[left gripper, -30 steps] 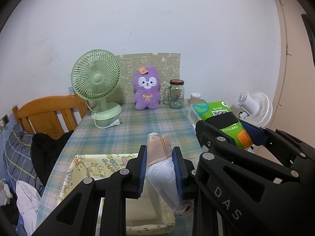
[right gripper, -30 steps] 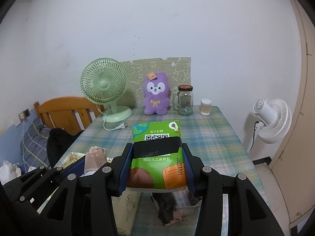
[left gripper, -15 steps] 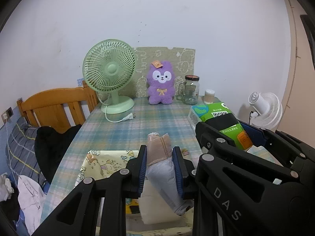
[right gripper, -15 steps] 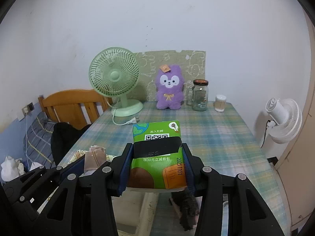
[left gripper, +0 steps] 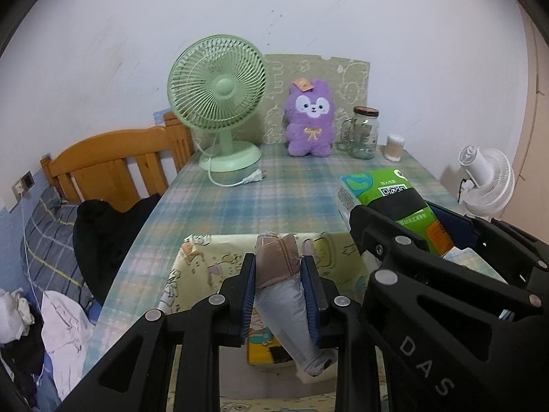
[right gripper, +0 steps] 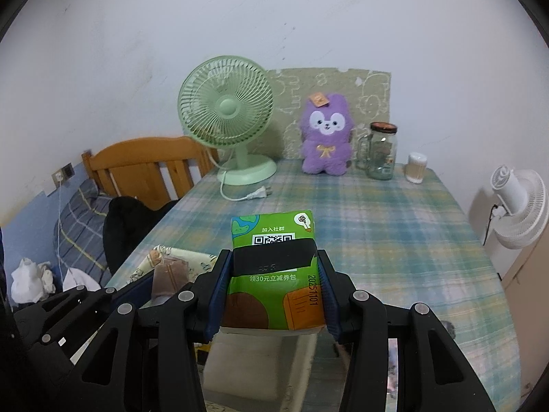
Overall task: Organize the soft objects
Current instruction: 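Lower the sock and green tissue pack into the box and open both tools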
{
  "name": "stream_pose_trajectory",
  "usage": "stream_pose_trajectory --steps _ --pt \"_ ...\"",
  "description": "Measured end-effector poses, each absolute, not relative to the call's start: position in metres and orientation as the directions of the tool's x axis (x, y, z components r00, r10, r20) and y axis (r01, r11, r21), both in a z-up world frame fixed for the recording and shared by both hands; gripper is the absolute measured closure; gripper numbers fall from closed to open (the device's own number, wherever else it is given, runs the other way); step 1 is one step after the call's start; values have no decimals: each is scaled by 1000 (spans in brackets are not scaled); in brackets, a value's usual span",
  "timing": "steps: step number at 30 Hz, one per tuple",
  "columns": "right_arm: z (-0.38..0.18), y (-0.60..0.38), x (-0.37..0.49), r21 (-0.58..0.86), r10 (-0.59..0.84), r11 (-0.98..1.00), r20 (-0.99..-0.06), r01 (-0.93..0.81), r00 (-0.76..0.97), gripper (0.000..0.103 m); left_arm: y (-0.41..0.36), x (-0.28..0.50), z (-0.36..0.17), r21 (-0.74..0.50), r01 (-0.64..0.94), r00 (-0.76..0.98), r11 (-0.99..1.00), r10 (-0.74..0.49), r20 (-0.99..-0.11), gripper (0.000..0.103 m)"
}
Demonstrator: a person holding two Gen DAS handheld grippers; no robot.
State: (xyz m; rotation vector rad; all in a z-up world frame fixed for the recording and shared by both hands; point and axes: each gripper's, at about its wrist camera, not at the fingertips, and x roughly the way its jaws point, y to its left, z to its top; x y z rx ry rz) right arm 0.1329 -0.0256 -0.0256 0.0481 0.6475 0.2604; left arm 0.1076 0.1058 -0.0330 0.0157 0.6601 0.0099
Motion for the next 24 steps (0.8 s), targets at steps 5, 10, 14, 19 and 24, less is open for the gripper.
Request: stream_pose_trajectory --steps 5,10,14,19,24 --pt "-36 -16 138 124 264 963 -614 -240 744 52 115 111 -42 23 -17 771 1000 28 -636 76" --pt "-47 -4 143 133 289 954 -640 -267 712 52 126 114 -53 30 -46 739 998 54 -672 69" --pt "-52 5 146 144 319 943 -652 -301 688 52 135 115 -57 7 -68 719 998 54 -693 60" --pt "-54 15 152 153 345 932 -659 -329 669 52 143 115 -58 -2 -80 718 997 56 -694 46" --pt "-56 24 156 154 359 924 -665 -351 655 52 148 117 -58 1 -95 719 995 70 -691 38"
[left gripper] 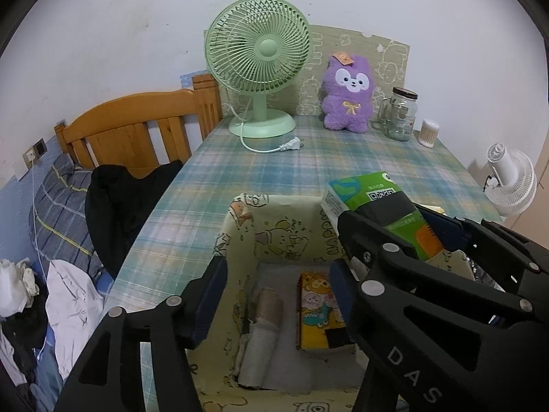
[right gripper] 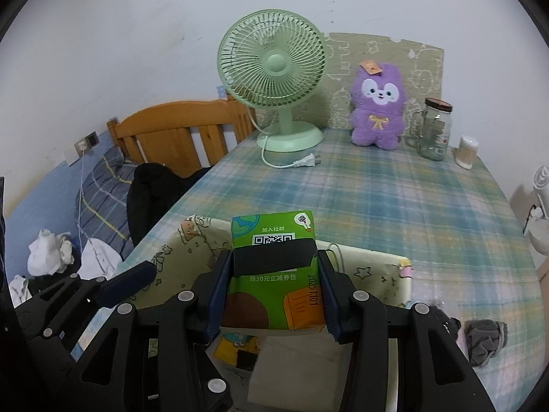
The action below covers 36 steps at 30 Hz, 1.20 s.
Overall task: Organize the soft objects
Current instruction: 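Lower the sock and green tissue pack into the box and open both tools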
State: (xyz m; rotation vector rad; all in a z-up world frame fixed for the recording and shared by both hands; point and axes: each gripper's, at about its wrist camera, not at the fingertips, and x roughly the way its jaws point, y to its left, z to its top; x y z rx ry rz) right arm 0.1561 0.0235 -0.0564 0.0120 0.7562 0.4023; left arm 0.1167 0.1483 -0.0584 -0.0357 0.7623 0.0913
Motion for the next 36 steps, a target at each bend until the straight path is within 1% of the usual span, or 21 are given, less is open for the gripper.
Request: stream_pose_trajectory --steps 2,3,4,6,8,9,11,13,36 --pt "-58 26 159 144 354 925 -670 -353 653 51 148 118 -59 3 -92 719 996 68 -692 38" --pt "-58 27 160 138 349 926 -672 -352 654 51 148 118 -59 2 -89 719 996 66 -692 36" --pt "-59 27 162 135 348 925 -674 -354 652 50 148 118 -59 -3 -80 719 997 56 -693 31" --pt "-59 28 163 130 346 925 -681 -358 646 47 146 117 -58 4 -77 724 997 59 -687 29" --pt "-60 28 164 142 360 919 -685 -368 634 37 145 117 -57 2 -73 726 997 54 -685 25" --pt "-60 27 163 142 360 919 -683 -367 636 34 145 117 -57 0 -73 727 997 53 -685 24" --pt "-57 25 161 131 348 925 -672 -357 654 21 144 116 -55 1 -77 730 997 58 -680 21" --pt "-54 23 159 121 340 928 -661 -352 669 18 143 115 -54 -1 -76 734 997 55 -677 20" --pt "-16 -21 127 102 305 946 -602 -308 737 17 106 91 -22 5 -55 792 998 46 -609 13"
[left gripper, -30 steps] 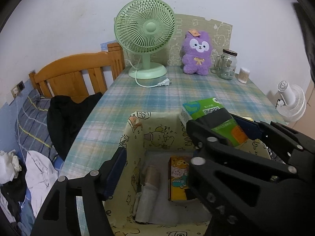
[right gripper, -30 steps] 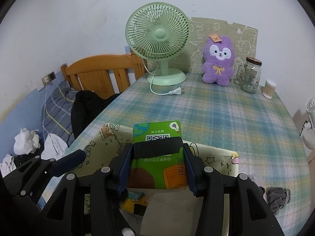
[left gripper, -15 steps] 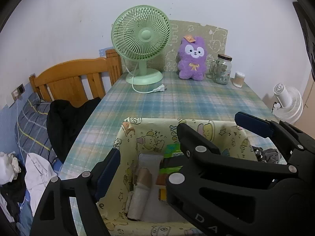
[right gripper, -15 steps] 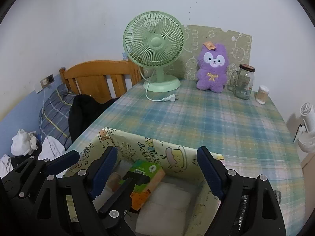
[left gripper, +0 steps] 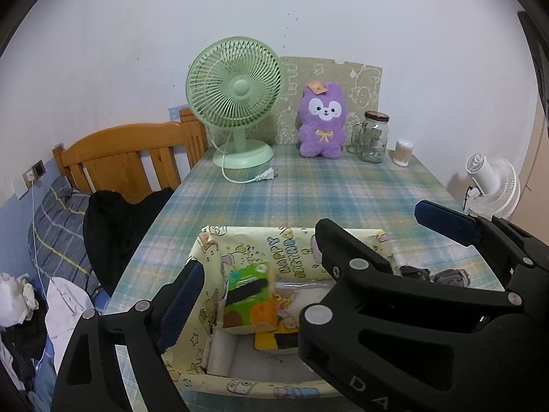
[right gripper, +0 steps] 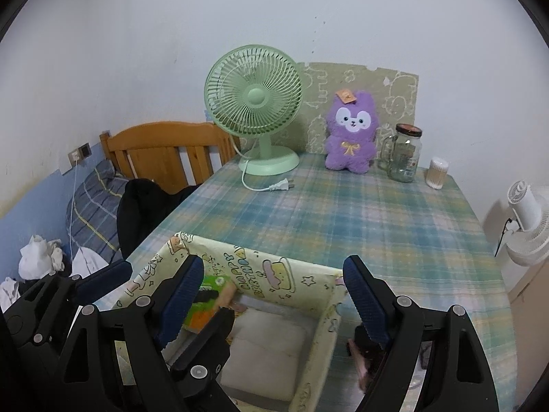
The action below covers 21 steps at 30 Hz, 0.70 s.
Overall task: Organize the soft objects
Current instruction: 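Lower the sock and green tissue pack into the box and open both tools, then move both tools back to the black wrapped item and grey drawstring pouch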
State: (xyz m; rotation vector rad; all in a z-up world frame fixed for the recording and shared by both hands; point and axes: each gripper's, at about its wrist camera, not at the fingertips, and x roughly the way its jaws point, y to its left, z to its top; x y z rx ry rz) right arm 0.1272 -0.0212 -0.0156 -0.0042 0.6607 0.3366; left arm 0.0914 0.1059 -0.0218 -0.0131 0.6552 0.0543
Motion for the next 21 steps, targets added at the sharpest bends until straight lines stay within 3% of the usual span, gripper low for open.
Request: stream_pose_trajectory --steps 21 --pt "13 -82 95 112 282 958 -542 -264 792 17 53 70 5 37 -39 837 999 53 -545 6"
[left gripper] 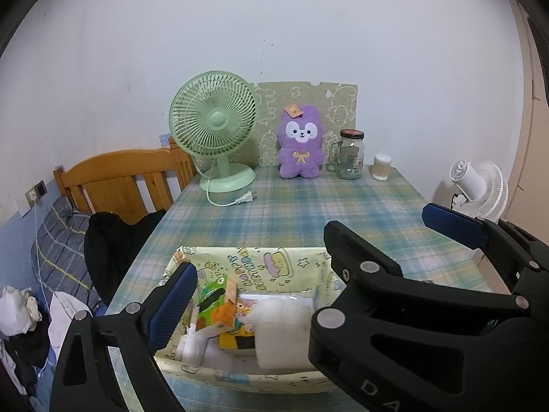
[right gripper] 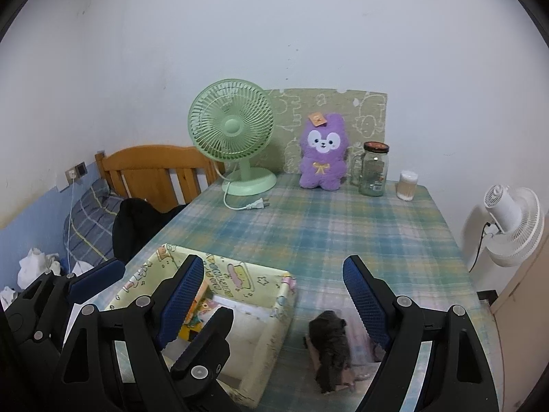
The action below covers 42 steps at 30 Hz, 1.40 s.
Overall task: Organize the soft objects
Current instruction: 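Move both tools back to the black wrapped item and grey drawstring pouch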
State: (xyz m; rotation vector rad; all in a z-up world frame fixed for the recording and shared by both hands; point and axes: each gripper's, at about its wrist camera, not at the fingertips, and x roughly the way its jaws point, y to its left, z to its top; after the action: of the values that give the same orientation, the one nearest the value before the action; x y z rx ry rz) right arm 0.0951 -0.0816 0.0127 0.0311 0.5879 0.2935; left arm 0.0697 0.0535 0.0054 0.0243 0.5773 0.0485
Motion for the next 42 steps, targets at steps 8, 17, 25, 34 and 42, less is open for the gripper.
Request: stream_pose_trajectory --steps 8,17,25,34,42 --pt "18 -109 86 109 251 967 -525 -229 813 11 30 64 9 30 -20 847 999 33 -530 3" --pt "13 -133 82 105 219 976 -515 -192 829 6 10 63 4 14 4 844 1000 4 -536 0" --pt "1 -151 83 95 194 981 -522 -170 830 4 -10 67 -9 7 17 836 1000 -10 -549 0" --pt "-17 -171 84 89 173 985 -532 -148 829 4 -28 72 -24 2 27 834 1000 -21 -552 0" --pt "-34 -187 84 76 151 989 -545 -130 825 4 -46 75 -39 -2 48 825 999 -40 -563 2"
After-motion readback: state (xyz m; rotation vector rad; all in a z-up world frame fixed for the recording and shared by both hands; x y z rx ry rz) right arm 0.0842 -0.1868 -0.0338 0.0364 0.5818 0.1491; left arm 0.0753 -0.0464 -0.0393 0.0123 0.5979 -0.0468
